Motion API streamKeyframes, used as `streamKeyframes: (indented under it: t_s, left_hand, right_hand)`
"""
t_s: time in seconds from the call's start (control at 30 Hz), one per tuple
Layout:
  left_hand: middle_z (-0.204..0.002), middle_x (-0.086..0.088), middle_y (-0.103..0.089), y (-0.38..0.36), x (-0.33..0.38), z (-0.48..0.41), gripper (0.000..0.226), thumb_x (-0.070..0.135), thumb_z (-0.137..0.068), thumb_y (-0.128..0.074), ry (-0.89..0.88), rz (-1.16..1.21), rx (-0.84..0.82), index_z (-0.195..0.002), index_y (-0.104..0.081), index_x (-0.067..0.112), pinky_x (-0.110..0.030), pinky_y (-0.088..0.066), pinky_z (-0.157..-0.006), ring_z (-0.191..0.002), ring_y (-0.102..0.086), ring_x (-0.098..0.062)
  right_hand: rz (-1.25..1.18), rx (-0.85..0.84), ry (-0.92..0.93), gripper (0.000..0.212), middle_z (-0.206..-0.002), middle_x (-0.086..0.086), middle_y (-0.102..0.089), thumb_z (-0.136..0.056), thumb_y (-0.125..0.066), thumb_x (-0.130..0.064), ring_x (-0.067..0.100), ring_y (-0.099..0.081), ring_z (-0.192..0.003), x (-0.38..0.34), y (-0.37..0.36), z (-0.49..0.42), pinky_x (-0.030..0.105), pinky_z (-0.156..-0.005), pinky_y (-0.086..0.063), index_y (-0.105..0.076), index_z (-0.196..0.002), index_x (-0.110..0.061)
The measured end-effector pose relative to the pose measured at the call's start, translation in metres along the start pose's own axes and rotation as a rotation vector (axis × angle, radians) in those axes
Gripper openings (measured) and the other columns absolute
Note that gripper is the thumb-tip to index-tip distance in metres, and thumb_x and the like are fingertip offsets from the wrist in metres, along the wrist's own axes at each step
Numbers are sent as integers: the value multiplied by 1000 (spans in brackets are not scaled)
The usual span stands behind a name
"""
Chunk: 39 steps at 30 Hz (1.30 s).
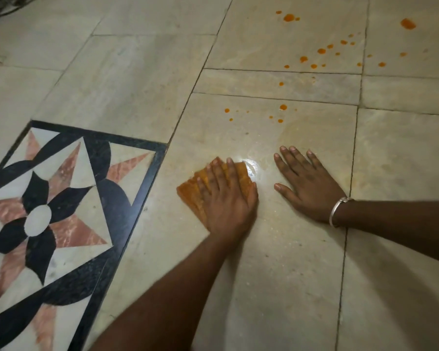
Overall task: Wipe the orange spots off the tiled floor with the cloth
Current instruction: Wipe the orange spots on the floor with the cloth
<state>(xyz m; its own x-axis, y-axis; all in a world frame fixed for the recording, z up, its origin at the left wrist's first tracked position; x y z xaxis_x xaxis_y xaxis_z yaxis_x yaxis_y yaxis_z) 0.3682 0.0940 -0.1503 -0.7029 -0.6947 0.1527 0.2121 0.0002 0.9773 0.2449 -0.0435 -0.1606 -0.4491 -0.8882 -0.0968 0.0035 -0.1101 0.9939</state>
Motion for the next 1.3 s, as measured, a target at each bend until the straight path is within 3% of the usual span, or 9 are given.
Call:
streamKeyframes:
  t_s: [0.13,0.37,0.47,0.57,0.73,0.93,1.1,1.2,1.3]
  left_hand:
    - [-175,-7,10,11,-28,-36,92,72,-100,-15,-43,20,28,-165,10,11,-50,7,-129,-161,13,-22]
    - [-173,-20,0,7,-70,23,92,68,-100,-15,336,90,85,-165,2,6,-55,1,-129,-161,4,-34]
    - [-173,-17,13,-6,-31,40,92,70,-99,-10,260,80,3,-164,13,9,-54,9,-128,-159,16,-33]
    - [-171,-12,23,-7,0,16,91,72,-101,-12,36,40,-36,-163,16,13,-50,15,-127,-158,24,-28]
    - [-175,-5,12,10,-21,-39,88,72,-101,-14,-168,-31,-11,-166,7,17,-47,8,-129,-160,16,-20]
    - [-175,-9,7,27,-115,-46,84,67,-105,-19,120,52,73,-166,5,15,-53,8,-128,-161,8,-27]
    - [-173,-21,5,17,-165,3,106,85,-92,-14,494,115,82,-165,5,11,-64,3,-126,-160,7,-38]
    - [-172,-23,2,4,-139,34,106,83,-93,-16,512,145,48,-165,4,8,-62,2,-126,-160,4,-40]
    - [-170,-25,-16,6,-102,61,86,63,-102,-19,426,91,106,-164,-11,4,-58,-4,-129,-159,-12,-41]
  right_hand:
    - [-7,-2,7,74,-168,6,-7,-101,-11,-59,22,-4,-155,0,0,1,46,-125,-6,-9,-161,-16]
    - [-15,0,-2,73,-168,7,-7,-101,-11,-59,22,-5,-155,0,0,1,47,-125,-8,-9,-161,-16]
    - [-16,7,-1,73,-168,7,-7,-101,-12,-58,22,-5,-155,-1,1,1,47,-125,-7,-10,-161,-16]
    - [-4,3,-4,74,-168,7,-6,-100,-12,-58,22,-4,-155,0,0,0,47,-125,-7,-8,-161,-16]
    - [-10,-15,2,74,-169,6,-4,-100,-9,-59,21,-3,-155,0,-1,0,46,-125,-6,-7,-161,-17]
    - [-27,-33,9,76,-169,5,-1,-99,-7,-61,21,0,-155,0,-1,0,44,-125,-1,-5,-161,-17]
    - [-33,-38,12,75,-169,6,-1,-99,-7,-61,21,1,-155,0,-3,0,46,-125,-2,-4,-161,-18]
    - [-24,-52,2,77,-169,7,-2,-98,-5,-61,22,-1,-155,0,-2,0,47,-125,-3,-6,-161,-16]
    - [-36,-80,-3,79,-168,7,1,-96,-2,-61,23,3,-155,-3,-3,-1,47,-125,-1,-3,-161,-16]
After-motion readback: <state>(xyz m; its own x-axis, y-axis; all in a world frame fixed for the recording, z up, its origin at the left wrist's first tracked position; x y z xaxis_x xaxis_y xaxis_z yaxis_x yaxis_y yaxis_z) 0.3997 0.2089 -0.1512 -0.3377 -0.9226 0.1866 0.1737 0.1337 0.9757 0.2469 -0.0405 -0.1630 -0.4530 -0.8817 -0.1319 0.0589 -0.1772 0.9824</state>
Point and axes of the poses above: each hand's wrist, its own z-axis away from the middle knuckle, its own y-axis out of the back of the hand, x = y × z, the point moved 9 cm from there along -z, towards the middle knuckle
